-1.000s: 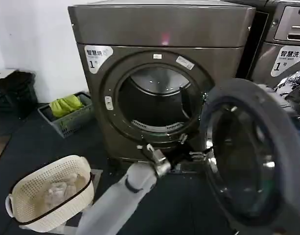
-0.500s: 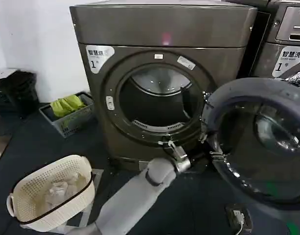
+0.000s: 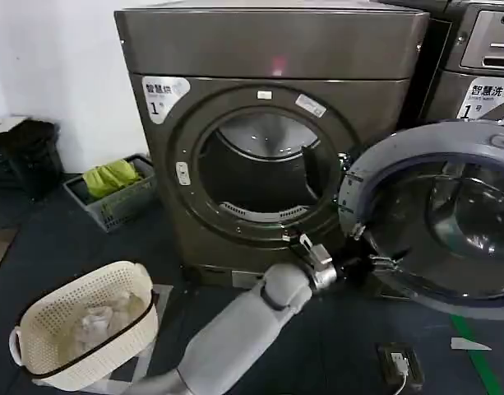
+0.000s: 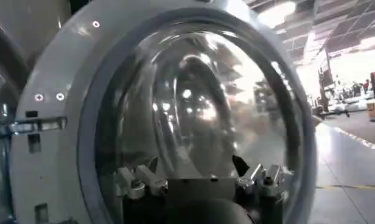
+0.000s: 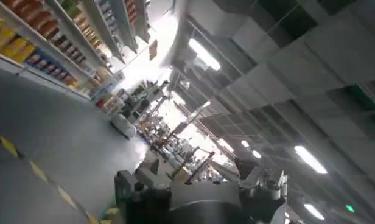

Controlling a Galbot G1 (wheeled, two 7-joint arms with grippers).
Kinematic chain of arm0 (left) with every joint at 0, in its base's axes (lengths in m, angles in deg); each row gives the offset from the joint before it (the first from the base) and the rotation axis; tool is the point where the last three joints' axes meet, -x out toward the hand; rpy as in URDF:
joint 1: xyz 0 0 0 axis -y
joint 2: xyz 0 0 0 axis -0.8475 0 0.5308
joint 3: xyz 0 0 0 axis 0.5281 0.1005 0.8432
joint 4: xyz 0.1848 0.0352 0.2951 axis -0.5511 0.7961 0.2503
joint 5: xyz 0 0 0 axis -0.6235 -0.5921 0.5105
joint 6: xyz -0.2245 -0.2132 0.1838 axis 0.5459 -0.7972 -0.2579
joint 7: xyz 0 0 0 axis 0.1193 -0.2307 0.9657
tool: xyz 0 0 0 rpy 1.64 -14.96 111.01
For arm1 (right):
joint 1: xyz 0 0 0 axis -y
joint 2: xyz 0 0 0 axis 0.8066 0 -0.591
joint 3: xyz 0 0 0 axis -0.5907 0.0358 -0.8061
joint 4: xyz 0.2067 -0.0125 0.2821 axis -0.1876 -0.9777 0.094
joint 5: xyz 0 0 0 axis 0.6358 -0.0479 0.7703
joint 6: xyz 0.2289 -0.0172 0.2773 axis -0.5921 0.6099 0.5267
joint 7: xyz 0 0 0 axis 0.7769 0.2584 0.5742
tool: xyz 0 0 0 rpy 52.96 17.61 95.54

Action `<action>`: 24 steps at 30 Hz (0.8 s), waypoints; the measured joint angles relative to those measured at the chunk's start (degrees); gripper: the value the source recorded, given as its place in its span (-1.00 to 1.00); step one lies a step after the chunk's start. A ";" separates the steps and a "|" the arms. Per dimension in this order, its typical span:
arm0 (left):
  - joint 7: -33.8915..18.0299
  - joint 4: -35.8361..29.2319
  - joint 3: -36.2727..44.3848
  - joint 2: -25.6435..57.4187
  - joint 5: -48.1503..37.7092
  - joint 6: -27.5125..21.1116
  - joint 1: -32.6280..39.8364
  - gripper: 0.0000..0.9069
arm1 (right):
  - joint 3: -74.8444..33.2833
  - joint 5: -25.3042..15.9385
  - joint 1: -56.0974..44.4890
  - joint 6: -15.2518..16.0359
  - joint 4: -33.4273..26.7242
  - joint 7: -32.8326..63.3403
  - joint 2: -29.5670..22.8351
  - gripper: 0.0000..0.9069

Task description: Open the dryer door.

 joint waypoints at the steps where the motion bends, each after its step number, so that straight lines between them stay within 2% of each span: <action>1: 0.00 -0.26 0.00 0.07 -0.07 -0.28 -0.36 1.00 | -0.19 -0.45 0.04 0.52 -0.12 0.09 0.17 1.00; 4: -0.09 -1.40 0.08 0.81 -0.64 -1.91 -1.22 1.00 | -0.93 -0.57 0.05 2.67 -0.30 0.05 0.69 1.00; 8: -2.40 -5.77 -0.46 2.65 -1.56 -6.68 -3.52 1.00 | -1.56 -0.56 0.03 3.06 -0.87 -0.57 1.19 1.00; 15: -4.70 -20.80 -5.43 8.42 -1.40 -18.18 -10.91 1.00 | -1.66 0.99 0.11 1.81 -2.35 -2.20 2.02 1.00; 20: -6.99 -31.20 -11.19 14.87 -2.40 -21.66 -17.13 1.00 | -1.38 2.59 0.07 1.57 -2.38 -4.21 2.55 1.00; 24: -10.94 -38.20 -16.81 20.32 -2.92 -26.52 -22.18 1.00 | -1.38 3.89 -0.17 1.61 -1.58 -5.64 2.46 1.00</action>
